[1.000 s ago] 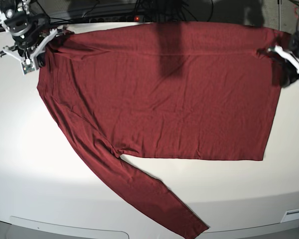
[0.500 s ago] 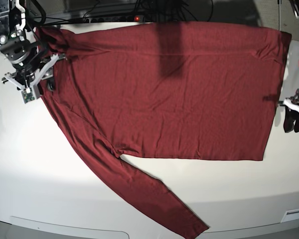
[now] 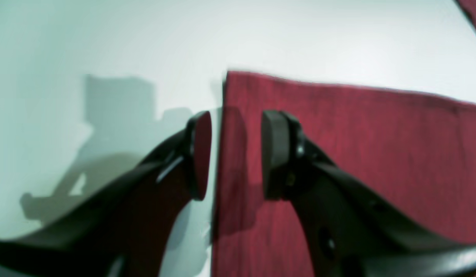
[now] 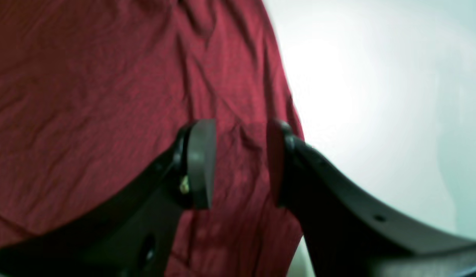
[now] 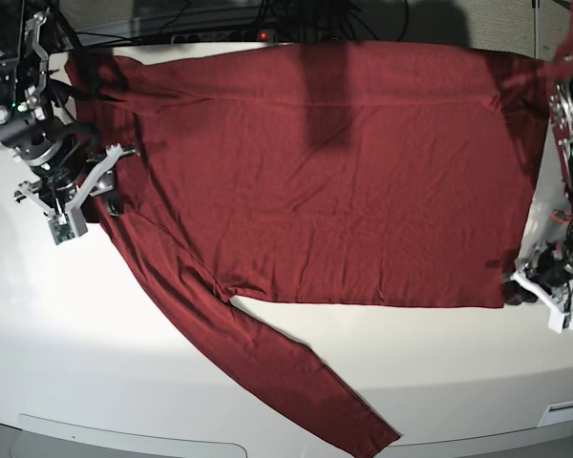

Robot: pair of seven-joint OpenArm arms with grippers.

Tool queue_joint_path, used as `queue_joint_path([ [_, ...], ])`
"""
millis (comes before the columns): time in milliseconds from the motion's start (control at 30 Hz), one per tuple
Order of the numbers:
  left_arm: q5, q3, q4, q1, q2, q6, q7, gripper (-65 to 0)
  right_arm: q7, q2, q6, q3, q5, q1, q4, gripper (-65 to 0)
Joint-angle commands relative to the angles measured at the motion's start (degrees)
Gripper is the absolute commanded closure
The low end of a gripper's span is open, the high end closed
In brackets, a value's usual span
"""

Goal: Fold the T-shirt properly
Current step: 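Release the shirt and move both grippers to the hem corners, then grasp the hem corners with both grippers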

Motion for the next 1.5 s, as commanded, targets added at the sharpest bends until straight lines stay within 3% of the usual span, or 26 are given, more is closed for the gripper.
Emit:
queue_joint_path([
  [0, 0.70, 0.66, -1.42, -2.86, -1.03, 1.07, -3.10, -21.1, 0.79, 0.79, 0.00, 0.42, 0.61, 0.76, 0.90, -22.6],
  [200, 7.56, 4.79, -10.58, -6.75, -0.72, 3.13, -12.72, -21.1, 0.55, 0.76, 0.00, 0.42, 0.59, 0.85, 0.90, -22.6],
  [467, 7.56, 6.01, -10.75, -4.74, -0.50, 3.93, -12.57, -21.0, 0.09, 0.76, 0.00, 0.42, 0.59, 0.85, 0.90, -22.6],
  [767, 7.54, 6.01, -10.73, -1.81, 2.38, 3.93, -11.26, -20.9, -0.15, 0.79, 0.00, 0.42, 0.59, 0.87, 0.90, -22.6],
  [867, 7.52, 6.01, -10.73, -1.81, 3.50, 3.89, -10.08, -17.3, -0.15, 0.79, 0.00, 0.42, 0.59, 0.87, 0.90, -22.6],
  [1100, 7.34, 6.01, -10.73, -1.81, 3.80, 3.93, -9.84, -0.9, 0.39, 0.79, 0.00, 0.42, 0.59, 1.05, 0.90, -22.5],
  [1467, 0.02, 6.01, -10.73, -1.84, 2.25, 4.13, -12.79, 0.0, 7.26, 0.79, 0.50, -0.04, 1.31, 7.89, -2.84, -22.5],
])
